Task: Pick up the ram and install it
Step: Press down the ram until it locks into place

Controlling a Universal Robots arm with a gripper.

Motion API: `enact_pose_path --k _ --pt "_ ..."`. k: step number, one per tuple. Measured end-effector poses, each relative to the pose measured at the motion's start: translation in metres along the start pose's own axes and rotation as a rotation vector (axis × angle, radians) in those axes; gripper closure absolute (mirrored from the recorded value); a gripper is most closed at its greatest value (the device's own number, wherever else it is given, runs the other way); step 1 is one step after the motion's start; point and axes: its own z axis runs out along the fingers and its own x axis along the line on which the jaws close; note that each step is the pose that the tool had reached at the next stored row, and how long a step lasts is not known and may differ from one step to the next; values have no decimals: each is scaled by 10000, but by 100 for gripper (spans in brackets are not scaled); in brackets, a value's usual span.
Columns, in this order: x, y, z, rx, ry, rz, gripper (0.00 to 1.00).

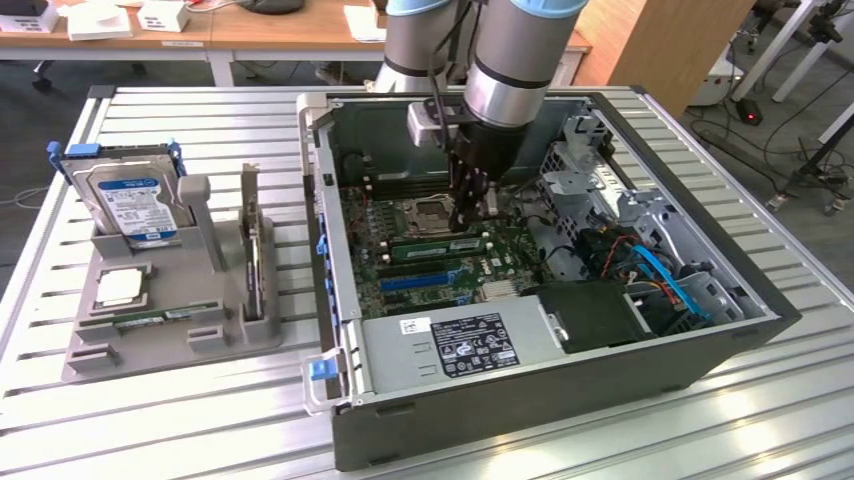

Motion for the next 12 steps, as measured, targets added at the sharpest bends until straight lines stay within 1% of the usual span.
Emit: enact_pose_path --k 8,11,12 --pt "-1 123 5 0 0 13 91" --pt "-2 338 16 2 -5 125 91" --pt "-2 352 17 3 -5 136 91"
